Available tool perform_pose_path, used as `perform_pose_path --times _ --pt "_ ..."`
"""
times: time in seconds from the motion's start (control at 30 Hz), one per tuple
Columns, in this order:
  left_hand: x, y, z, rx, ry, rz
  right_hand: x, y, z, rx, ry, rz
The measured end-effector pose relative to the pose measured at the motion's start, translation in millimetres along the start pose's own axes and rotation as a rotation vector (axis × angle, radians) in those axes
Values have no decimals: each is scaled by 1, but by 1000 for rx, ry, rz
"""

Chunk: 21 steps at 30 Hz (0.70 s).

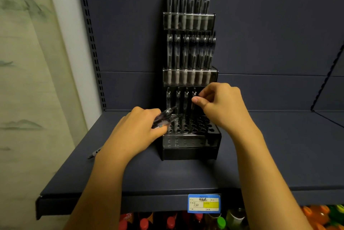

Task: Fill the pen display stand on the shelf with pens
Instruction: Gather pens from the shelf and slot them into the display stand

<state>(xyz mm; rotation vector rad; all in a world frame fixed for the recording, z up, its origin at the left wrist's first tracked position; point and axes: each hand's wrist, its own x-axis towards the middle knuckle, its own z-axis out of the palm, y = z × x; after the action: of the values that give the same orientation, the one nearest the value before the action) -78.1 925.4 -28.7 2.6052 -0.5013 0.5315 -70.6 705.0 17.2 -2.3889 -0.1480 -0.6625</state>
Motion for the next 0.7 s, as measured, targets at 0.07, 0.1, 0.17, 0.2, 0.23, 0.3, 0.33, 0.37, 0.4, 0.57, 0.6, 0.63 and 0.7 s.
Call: perform_pose_path --times 0.07,0.1,0.17,0.2,0.23,0.3,0.33,0.37,0.4,0.57,0.6,0.63,0.7 --pt "0 -2 0 -8 1 -2 -6 -9 -9 77 -34 -30" --pt "0 -1 0 -9 3 -2 -10 -14 -12 147 -80 -36" --pt "1 1 0 -3 12 -5 -15 -21 -15 247 -188 -34" --pt "2 2 0 1 16 -6 -17 -23 -15 266 -232 -36" --pt "2 4 0 4 19 -3 -17 -25 -13 280 -268 -38" --pt "2 7 1 7 17 4 -18 -27 -9 323 -333 -38" --pt "2 8 2 7 16 9 -19 -27 -7 345 -362 -39" --pt "2 9 2 6 18 16 -19 -27 -4 359 -386 -43" --pt "2 10 2 7 18 21 -20 -27 -2 370 -405 -47" --pt "1 14 1 32 21 28 -21 -28 1 440 -417 2" --pt "0 14 1 32 21 27 -21 -28 0 466 -422 14" --pt "0 14 1 30 21 22 -21 -28 -1 494 -426 22" --pt "0 14 0 22 17 8 -21 -27 -1 543 -423 36"
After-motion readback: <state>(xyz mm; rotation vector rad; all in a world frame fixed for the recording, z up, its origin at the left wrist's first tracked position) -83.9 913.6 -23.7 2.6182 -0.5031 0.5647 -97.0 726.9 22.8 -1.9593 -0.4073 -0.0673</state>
